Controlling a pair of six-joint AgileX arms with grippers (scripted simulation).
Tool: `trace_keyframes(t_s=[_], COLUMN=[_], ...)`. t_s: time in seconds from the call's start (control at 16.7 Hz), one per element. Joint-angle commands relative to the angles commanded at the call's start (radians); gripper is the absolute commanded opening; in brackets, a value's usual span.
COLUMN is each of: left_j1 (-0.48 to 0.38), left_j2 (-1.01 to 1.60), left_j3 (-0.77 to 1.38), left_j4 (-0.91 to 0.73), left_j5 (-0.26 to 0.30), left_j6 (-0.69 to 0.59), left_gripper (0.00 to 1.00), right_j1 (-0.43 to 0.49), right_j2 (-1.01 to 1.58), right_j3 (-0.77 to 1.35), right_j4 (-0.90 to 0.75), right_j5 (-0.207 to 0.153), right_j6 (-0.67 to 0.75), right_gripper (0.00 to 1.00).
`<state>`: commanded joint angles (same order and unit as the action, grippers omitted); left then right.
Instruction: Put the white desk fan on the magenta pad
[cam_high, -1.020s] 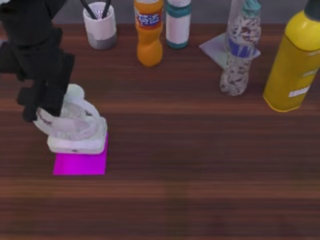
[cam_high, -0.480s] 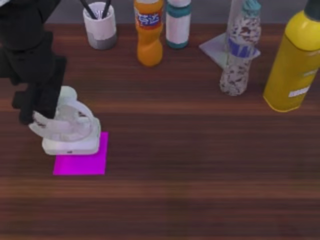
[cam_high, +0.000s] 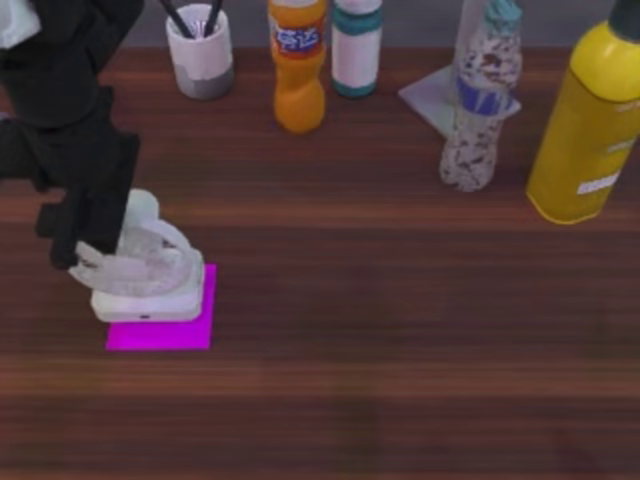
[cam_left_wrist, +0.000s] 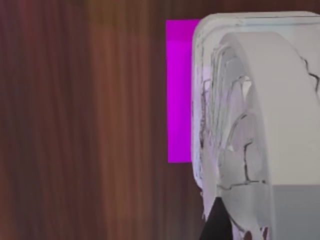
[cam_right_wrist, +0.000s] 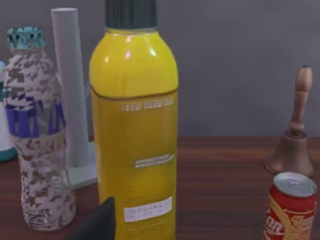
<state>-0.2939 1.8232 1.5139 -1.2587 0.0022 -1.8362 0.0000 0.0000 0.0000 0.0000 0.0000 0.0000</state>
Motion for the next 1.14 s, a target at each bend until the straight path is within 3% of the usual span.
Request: trace_keyframes(t_s=[0.78, 1.14], left_j1=[0.000, 0.000], left_j2=[0.000, 0.000], left_j3=[0.000, 0.000], left_j4=[0.000, 0.000], left_j5=[0.000, 0.000], left_j6=[0.000, 0.000], left_gripper=[0.98, 1.00], right_j1=[0.000, 0.000], right_j2=[0.000, 0.000], right_j3=[0.000, 0.000], right_j4=[0.000, 0.000], right_j5=[0.000, 0.000], right_j6=[0.000, 0.000], right_gripper=[1.00, 1.00])
